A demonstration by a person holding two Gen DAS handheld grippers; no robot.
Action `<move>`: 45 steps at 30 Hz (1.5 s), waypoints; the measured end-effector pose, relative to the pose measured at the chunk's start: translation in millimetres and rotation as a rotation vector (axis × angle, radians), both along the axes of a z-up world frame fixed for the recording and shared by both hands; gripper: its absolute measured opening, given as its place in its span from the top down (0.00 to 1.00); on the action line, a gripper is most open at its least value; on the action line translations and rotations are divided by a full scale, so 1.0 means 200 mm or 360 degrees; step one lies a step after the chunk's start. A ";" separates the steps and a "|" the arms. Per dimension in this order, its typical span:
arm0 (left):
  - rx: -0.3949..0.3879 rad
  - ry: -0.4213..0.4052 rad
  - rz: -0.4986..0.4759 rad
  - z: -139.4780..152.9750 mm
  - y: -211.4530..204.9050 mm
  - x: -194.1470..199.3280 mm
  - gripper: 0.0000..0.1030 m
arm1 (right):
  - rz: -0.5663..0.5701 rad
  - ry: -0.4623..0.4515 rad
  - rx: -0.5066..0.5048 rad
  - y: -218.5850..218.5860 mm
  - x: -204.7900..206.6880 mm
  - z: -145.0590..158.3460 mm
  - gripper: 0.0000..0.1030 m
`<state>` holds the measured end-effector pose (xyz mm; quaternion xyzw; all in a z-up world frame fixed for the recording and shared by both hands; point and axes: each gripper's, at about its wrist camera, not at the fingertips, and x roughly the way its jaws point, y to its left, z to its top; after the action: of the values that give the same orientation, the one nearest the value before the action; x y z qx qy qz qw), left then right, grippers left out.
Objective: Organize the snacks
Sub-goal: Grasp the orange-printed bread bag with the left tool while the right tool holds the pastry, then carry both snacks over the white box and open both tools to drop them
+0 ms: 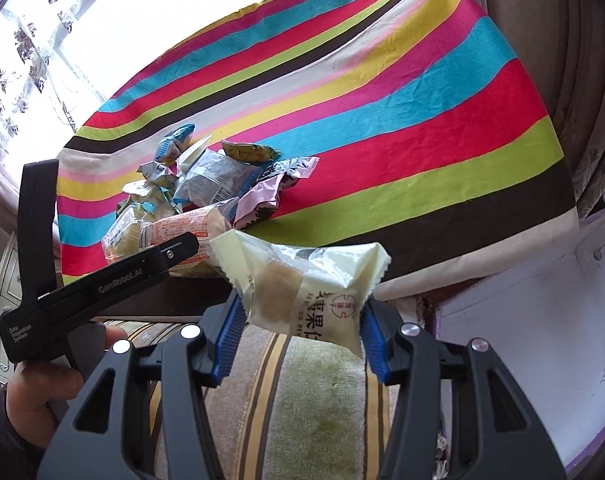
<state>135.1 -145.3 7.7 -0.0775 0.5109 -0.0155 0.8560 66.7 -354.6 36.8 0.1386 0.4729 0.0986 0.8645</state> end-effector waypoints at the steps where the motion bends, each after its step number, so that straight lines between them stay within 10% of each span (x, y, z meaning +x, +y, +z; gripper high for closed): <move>1: 0.0002 0.0015 -0.0005 -0.01 -0.01 0.01 0.04 | -0.0006 0.0004 0.0006 -0.01 0.00 -0.01 0.49; 11: 0.0208 0.0115 0.0011 -0.07 -0.13 0.10 0.05 | -0.0061 0.0034 0.0018 -0.09 0.00 -0.05 0.49; 16: 0.0255 0.0055 -0.0039 -0.02 -0.16 0.04 0.22 | -0.0094 0.0031 0.0021 -0.15 -0.02 -0.06 0.49; 29: 0.0256 -0.0125 -0.0028 0.15 -0.20 -0.20 0.24 | -0.0194 0.0056 0.0060 -0.35 -0.06 -0.12 0.49; 45: 0.0145 -0.0174 -0.0816 0.15 -1.00 -0.41 0.23 | -0.0541 0.0221 0.0051 -0.90 -0.16 -0.36 0.48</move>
<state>52.3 -345.5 37.5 0.0940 0.4669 -0.2129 0.8531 33.9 -534.5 -35.4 0.2367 0.4995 -0.0514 0.8317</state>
